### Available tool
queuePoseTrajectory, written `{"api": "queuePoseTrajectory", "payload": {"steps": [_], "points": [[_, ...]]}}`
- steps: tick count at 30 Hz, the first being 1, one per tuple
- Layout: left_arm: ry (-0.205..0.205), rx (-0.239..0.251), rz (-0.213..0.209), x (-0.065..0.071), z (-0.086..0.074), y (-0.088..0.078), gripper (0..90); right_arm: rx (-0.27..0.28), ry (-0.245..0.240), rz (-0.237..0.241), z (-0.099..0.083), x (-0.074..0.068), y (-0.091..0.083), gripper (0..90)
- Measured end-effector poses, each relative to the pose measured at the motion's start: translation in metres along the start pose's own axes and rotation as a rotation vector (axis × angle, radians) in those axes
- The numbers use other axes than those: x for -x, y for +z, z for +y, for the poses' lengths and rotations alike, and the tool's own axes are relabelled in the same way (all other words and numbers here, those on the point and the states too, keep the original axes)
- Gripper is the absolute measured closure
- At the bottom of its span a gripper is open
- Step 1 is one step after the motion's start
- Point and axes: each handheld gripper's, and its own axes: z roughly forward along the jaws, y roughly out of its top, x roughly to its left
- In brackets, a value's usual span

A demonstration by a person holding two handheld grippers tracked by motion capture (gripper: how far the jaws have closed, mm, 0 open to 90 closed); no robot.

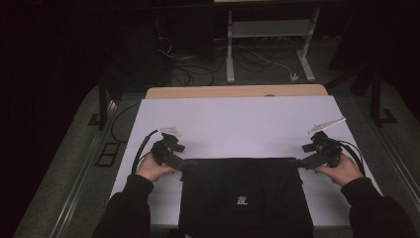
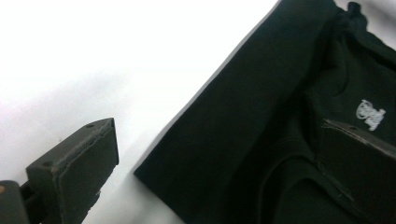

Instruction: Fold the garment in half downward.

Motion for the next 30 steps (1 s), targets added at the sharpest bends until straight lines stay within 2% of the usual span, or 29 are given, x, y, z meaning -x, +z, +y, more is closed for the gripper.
{"api": "queuePoseTrajectory", "payload": {"steps": [7, 11, 15, 19, 28, 30], "points": [[-0.028, -0.009, 0.012, -0.01, -0.008, 0.006, 0.0, -0.004, 0.01, 0.003, -0.002, 0.009, 0.006, 0.0], [-0.041, 0.007, 0.011, -0.015, -0.011, 0.006, 0.0, -0.002, 0.012, 0.003, -0.003, 0.011, 0.009, 0.0], [-0.049, 0.036, -0.012, -0.019, -0.015, 0.007, 0.0, -0.003, 0.008, 0.005, -0.005, 0.013, 0.011, 0.0], [-0.043, 0.02, -0.008, -0.021, -0.017, 0.01, 0.0, -0.004, 0.014, 0.005, -0.007, 0.016, 0.014, 0.0], [-0.018, -0.019, 0.01, -0.022, -0.02, 0.016, 0.0, 0.015, 0.016, 0.007, -0.011, 0.021, 0.015, 6.8], [-0.018, -0.013, 0.017, -0.022, -0.02, 0.015, 2.1, 0.019, 0.012, 0.01, -0.011, 0.021, 0.015, 9.1]]}}
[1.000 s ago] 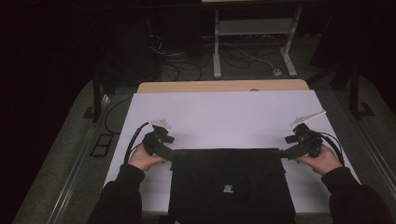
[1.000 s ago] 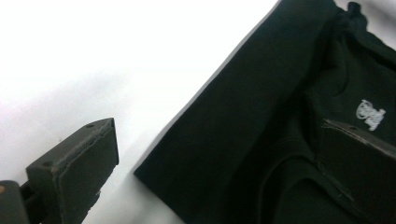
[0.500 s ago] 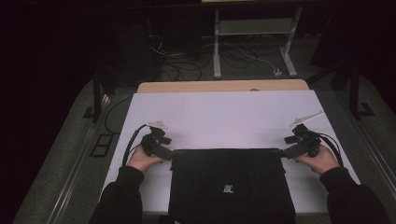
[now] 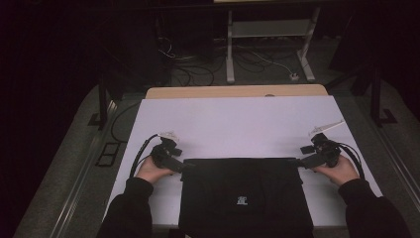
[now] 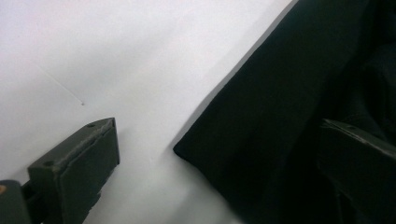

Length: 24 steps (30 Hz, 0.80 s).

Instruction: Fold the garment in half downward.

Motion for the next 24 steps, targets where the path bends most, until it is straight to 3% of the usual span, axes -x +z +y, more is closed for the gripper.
{"api": "queuePoseTrajectory", "payload": {"steps": [13, 20, 24], "points": [[0.026, 0.008, -0.042, 0.002, 0.0, 0.0, 31.8, -0.03, -0.023, 0.011, 0.001, -0.001, 0.009, 23.1], [0.017, 0.011, -0.019, 0.001, 0.0, 0.0, 44.3, -0.047, -0.027, -0.001, 0.001, 0.0, 0.013, 35.4], [0.008, 0.012, 0.005, 0.0, 0.0, 0.0, 55.7, -0.048, -0.014, -0.021, 0.001, 0.0, 0.015, 45.6]]}}
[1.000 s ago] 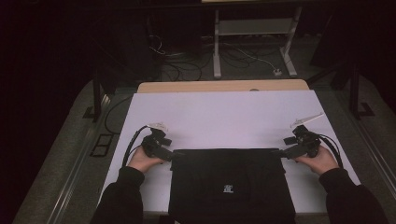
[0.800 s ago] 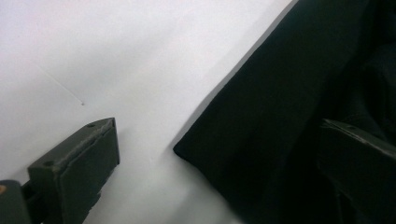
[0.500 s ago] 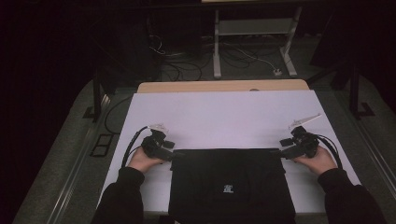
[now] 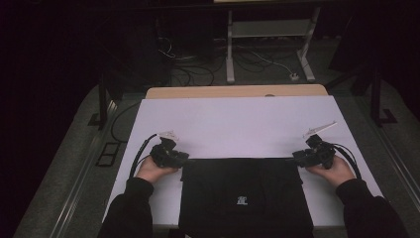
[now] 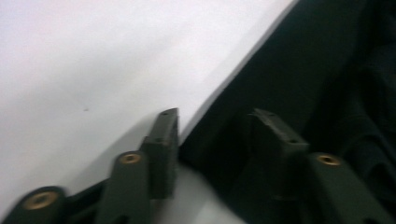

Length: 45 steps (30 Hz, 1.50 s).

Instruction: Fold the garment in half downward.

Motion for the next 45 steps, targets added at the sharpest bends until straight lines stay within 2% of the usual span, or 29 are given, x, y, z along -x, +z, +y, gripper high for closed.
{"api": "queuePoseTrajectory", "payload": {"steps": [5, 10, 12, 14, 21, 26, 29, 33, 34, 35, 41, 45], "points": [[-0.005, -0.007, 0.001, 0.001, 0.0, 0.001, 63.3, 0.007, 0.011, 0.003, 0.0, 0.001, 0.001, 59.5], [0.042, -0.027, 0.019, 0.005, 0.001, 0.001, 70.0, -0.007, 0.023, 0.029, -0.001, 0.003, 0.001, 71.6], [0.05, -0.04, 0.016, 0.007, 0.001, 0.003, 77.0, -0.014, 0.041, 0.044, -0.001, 0.004, 0.002, 80.5], [0.055, -0.045, 0.011, 0.009, 0.002, 0.003, 82.9, -0.022, 0.038, 0.047, -0.001, 0.003, 0.002, 83.5], [0.061, -0.05, 0.043, 0.017, 0.003, 0.001, 85.4, -0.007, 0.032, 0.014, -0.002, -0.003, 0.0, 85.3], [0.078, -0.041, 0.08, 0.021, 0.003, -0.002, 86.0, 0.025, 0.062, 0.017, -0.006, -0.003, -0.003, 85.5], [0.115, -0.05, 0.123, 0.022, 0.003, -0.003, 86.4, 0.037, 0.065, 0.001, -0.006, -0.004, -0.004, 85.5], [0.141, -0.023, 0.179, 0.027, 0.007, -0.005, 86.4, 0.039, 0.065, -0.043, -0.004, -0.007, -0.004, 85.7], [0.131, -0.016, 0.191, 0.028, 0.008, -0.005, 86.4, 0.039, 0.063, -0.055, -0.004, -0.008, -0.003, 85.7], [0.148, -0.014, 0.202, 0.028, 0.009, -0.005, 86.4, 0.037, 0.062, -0.064, -0.003, -0.008, -0.003, 85.7], [0.14, -0.002, 0.231, 0.024, 0.011, -0.005, 86.3, 0.069, 0.069, -0.125, 0.001, -0.01, -0.005, 85.9], [0.125, 0.013, 0.239, 0.02, 0.015, -0.006, 86.3, 0.08, 0.074, -0.145, 0.005, -0.009, -0.005, 85.9]]}}
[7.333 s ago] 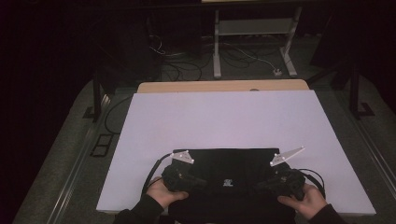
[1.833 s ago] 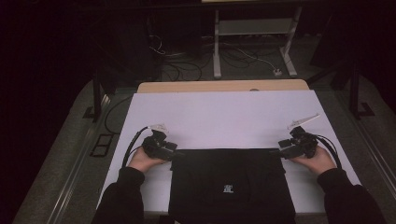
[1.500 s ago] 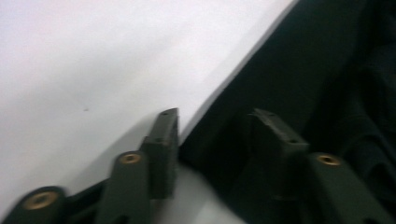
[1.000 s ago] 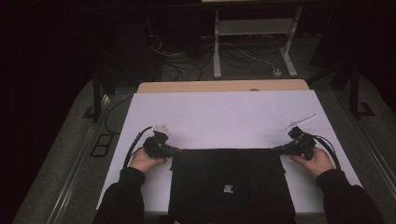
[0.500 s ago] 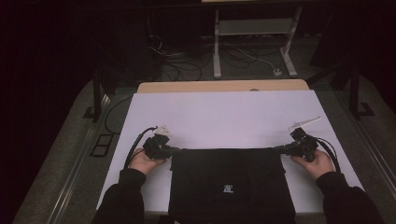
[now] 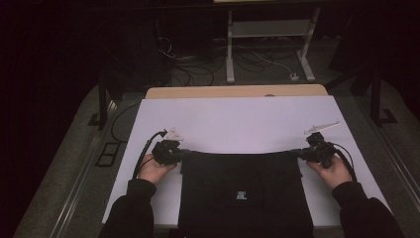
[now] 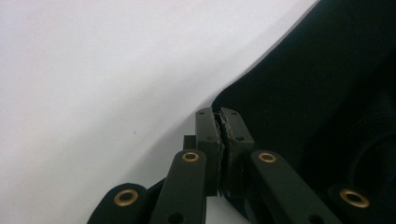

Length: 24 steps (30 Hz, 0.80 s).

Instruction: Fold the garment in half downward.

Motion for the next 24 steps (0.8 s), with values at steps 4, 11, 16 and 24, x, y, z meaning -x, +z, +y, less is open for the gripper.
{"api": "queuePoseTrajectory", "payload": {"steps": [4, 11, 16, 24], "points": [[-0.022, 0.012, 0.007, -0.005, 0.003, 0.001, 86.2, 0.019, -0.002, -0.004, 0.007, 0.003, -0.002, 85.9], [-0.021, 0.021, 0.017, -0.009, 0.011, 0.0, 86.2, 0.035, 0.021, 0.008, 0.012, 0.009, -0.004, 85.8], [-0.008, 0.018, 0.023, -0.013, 0.021, 0.0, 86.3, 0.035, 0.025, 0.003, 0.019, 0.011, -0.007, 85.8], [-0.026, -0.029, 0.016, -0.027, 0.035, 0.005, 86.1, 0.022, 0.059, 0.032, 0.034, 0.023, 0.001, 85.7]]}}
